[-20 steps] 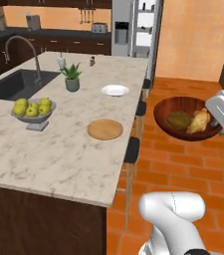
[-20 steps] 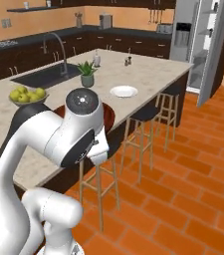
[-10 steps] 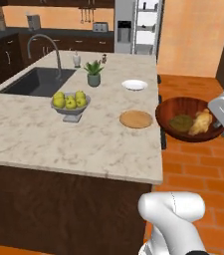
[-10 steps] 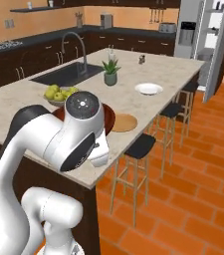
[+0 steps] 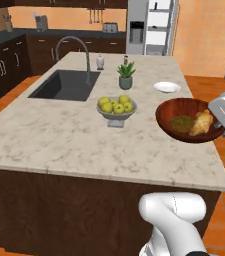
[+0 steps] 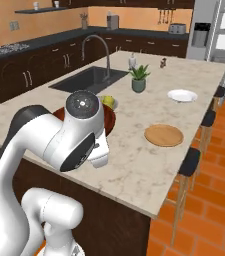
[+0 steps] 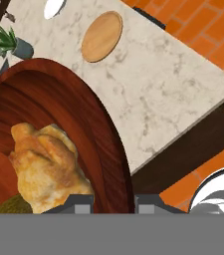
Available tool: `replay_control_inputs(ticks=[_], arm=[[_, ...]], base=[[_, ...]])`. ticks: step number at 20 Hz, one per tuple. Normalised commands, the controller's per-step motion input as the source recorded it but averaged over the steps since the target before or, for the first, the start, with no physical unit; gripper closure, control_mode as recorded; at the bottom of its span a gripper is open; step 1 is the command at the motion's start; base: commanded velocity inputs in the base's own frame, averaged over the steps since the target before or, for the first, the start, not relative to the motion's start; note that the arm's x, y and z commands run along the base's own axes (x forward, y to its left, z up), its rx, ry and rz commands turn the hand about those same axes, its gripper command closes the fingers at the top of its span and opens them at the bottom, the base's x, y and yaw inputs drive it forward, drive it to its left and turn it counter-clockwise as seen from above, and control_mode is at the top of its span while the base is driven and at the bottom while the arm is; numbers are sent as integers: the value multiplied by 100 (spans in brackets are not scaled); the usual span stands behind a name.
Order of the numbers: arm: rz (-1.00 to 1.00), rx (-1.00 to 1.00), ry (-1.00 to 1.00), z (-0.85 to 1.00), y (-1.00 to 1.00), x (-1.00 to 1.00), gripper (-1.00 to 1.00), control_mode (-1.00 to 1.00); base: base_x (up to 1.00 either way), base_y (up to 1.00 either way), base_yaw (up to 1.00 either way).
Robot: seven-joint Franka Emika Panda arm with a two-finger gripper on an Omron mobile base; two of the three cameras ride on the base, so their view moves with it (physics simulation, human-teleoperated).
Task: Pick the chicken drumstick and avocado from their plates and place them in the bowl. Then put the bowl in the fridge.
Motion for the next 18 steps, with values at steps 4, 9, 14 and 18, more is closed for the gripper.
replay_control_inputs(ticks=[4,9,14,18], arm=[[0,0,0,0,0,0,100,100],[0,0,0,0,0,0,100,100],[0,0,0,0,0,0,100,100],[0,0,0,0,0,0,100,100]], base=[[16,89,-3],[-23,100,-13],[-19,100,-12],[-14,100,-18]])
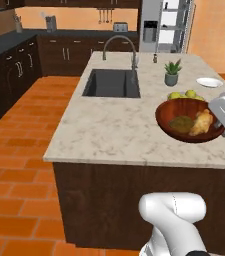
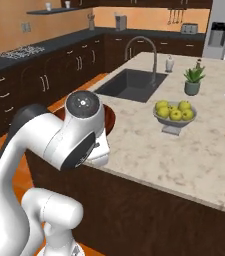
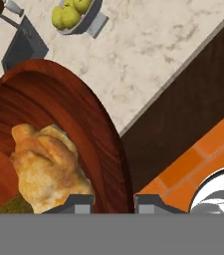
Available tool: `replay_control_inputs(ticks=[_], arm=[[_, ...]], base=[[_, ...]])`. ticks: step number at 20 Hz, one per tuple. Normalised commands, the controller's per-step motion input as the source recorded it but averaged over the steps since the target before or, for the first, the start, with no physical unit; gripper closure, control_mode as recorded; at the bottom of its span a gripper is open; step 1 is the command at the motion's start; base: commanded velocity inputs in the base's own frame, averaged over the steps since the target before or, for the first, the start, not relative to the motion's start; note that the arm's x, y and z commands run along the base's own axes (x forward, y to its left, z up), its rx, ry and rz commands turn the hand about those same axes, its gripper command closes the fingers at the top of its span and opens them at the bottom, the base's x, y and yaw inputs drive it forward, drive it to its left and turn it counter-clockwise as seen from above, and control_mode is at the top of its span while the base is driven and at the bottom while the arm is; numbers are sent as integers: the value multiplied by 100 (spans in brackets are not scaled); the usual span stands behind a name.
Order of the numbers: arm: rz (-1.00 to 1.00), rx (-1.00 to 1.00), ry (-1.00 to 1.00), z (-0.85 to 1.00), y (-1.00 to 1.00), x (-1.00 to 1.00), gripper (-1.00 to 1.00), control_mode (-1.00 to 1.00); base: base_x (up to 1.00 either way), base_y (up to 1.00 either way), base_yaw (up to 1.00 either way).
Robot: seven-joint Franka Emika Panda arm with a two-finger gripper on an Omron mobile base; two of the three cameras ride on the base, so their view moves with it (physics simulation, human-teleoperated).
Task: Pick the chicken drumstick and avocado from their plates and place them in the bowl. Then put the bowl in the fridge.
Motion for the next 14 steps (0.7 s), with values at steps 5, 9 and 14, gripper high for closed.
replay_control_inputs(ticks=[5,9,14], arm=[[0,0,0,0,0,0,100,100],[0,0,0,0,0,0,100,100],[0,0,0,0,0,0,100,100]], base=[[-2,100,-15],[-14,100,-15],[-24,100,-16]])
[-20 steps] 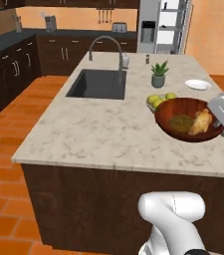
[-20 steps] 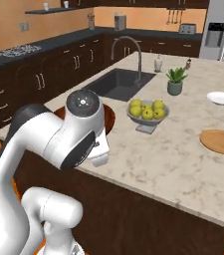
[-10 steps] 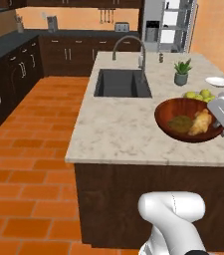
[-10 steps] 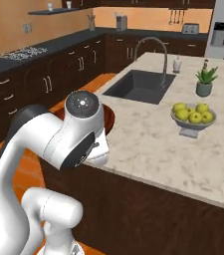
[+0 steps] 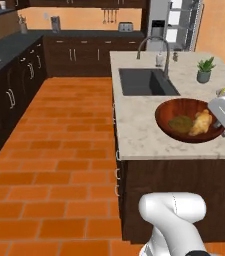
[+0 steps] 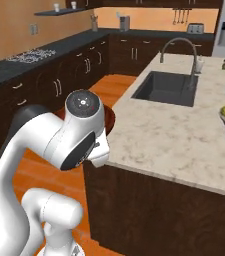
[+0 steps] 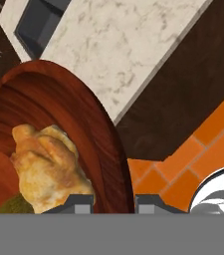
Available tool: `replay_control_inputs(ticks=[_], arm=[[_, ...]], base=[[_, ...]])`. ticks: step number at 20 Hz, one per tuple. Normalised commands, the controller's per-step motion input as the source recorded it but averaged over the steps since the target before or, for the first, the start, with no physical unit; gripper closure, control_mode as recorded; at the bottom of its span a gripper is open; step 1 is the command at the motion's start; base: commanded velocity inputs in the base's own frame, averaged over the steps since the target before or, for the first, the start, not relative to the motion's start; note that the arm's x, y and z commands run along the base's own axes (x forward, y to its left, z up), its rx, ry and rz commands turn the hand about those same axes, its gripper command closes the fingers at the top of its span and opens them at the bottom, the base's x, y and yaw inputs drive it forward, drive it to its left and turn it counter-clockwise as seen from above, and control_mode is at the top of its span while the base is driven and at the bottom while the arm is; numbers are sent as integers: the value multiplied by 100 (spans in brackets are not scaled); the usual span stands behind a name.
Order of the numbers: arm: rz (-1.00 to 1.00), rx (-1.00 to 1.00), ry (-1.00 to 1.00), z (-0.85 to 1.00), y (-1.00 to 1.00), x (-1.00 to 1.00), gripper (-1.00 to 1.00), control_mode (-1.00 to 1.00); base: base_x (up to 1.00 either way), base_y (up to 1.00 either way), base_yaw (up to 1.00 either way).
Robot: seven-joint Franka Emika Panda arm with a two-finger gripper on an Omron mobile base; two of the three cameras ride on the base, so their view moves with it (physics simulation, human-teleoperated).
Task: Pick the chicken drumstick and avocado from their plates and place them in the bowl. Then put the bowl in the fridge.
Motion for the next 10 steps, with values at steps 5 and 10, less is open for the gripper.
replay_control_inputs(ticks=[5,10], arm=[[0,0,0,0,0,0,100,100],[0,0,0,0,0,0,100,100]], base=[[-27,100,-20],[3,100,-29]])
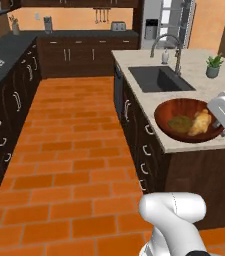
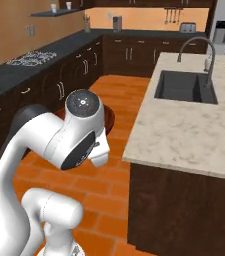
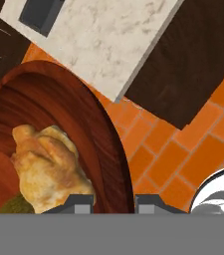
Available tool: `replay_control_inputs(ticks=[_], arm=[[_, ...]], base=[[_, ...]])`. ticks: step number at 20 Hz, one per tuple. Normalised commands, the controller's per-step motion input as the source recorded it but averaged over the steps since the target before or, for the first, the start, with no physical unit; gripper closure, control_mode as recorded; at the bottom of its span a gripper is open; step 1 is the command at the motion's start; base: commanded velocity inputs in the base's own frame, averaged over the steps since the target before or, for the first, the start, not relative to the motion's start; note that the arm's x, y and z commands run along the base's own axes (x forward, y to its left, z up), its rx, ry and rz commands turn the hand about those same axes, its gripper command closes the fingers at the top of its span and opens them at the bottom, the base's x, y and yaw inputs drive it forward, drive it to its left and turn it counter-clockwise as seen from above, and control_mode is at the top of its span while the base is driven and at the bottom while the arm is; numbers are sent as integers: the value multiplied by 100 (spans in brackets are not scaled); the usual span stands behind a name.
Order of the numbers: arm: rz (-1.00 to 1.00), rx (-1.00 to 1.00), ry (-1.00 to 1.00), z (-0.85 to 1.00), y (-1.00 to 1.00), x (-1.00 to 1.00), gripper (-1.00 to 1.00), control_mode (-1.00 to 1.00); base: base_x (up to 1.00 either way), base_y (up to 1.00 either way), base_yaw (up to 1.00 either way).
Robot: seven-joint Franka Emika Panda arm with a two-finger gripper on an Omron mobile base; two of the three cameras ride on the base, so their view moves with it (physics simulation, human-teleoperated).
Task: Pick the chicken drumstick and avocado from their plates and place them in the bowl. Then put the bowl in the fridge.
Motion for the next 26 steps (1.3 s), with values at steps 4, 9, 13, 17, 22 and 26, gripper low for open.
replay_control_inputs(ticks=[4,9,13,17,22,26], arm=[[0,0,0,0,0,0,100,100],[0,0,0,0,0,0,100,100],[0,0,0,0,0,0,100,100],[0,0,0,0,0,0,100,100],[0,0,0,0,0,0,100,100],[0,0,0,0,0,0,100,100]], base=[[27,100,-33],[84,100,-34],[100,99,-33],[100,100,-27],[100,97,-20],[100,64,-13]])
